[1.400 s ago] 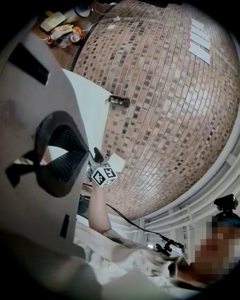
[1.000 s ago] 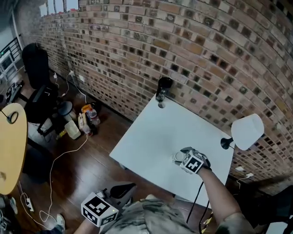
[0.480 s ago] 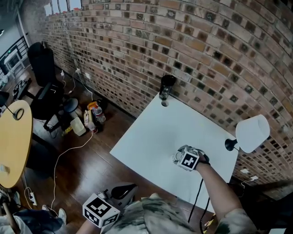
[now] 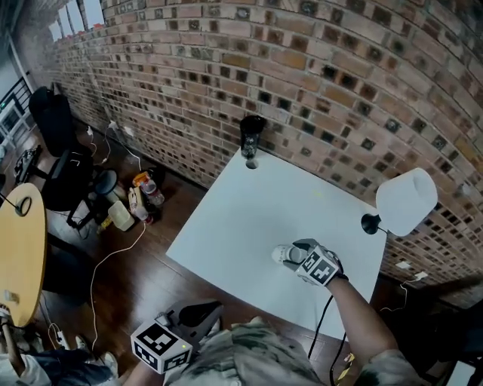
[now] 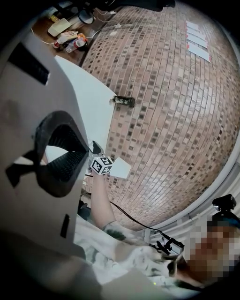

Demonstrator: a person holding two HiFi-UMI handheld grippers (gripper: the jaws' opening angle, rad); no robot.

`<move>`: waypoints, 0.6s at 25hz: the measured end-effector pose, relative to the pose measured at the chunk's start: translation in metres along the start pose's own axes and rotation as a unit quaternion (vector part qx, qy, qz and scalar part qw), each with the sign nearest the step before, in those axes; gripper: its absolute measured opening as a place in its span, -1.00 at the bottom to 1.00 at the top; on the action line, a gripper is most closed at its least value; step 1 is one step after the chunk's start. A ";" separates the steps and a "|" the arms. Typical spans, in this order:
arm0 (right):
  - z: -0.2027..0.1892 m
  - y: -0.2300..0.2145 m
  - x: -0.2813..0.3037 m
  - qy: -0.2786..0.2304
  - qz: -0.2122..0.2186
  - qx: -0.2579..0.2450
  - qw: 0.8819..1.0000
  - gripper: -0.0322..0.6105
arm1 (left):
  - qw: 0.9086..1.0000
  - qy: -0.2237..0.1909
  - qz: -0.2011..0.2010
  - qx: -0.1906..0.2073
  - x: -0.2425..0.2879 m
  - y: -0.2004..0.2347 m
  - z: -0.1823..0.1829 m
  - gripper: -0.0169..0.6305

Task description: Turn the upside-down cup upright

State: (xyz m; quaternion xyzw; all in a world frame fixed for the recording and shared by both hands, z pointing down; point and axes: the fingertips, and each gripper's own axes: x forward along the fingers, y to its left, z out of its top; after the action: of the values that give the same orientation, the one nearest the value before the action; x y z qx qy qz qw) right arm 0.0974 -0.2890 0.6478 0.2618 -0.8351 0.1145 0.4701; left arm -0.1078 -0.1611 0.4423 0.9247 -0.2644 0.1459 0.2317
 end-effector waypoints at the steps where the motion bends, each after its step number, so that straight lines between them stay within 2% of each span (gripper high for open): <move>1: -0.005 -0.001 -0.004 -0.006 -0.003 0.007 1.000 -0.07 | 1.000 0.002 -0.007 0.000 0.004 -0.004 0.001 -0.93; 7: -0.051 0.001 -0.015 0.021 -0.020 -0.006 1.000 -0.07 | 0.999 0.010 -0.033 -0.005 0.025 -0.022 0.007 -0.93; 15: -0.091 0.005 -0.004 0.046 -0.028 -0.003 0.999 -0.09 | 0.999 0.024 -0.033 -0.001 0.040 -0.037 0.009 -0.93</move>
State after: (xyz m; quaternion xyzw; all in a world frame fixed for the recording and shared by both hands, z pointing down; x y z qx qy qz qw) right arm 0.1623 -0.2441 0.6933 0.2785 -0.8051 0.1106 0.5119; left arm -0.0534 -0.1547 0.4379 0.9289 -0.2286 0.1598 0.2437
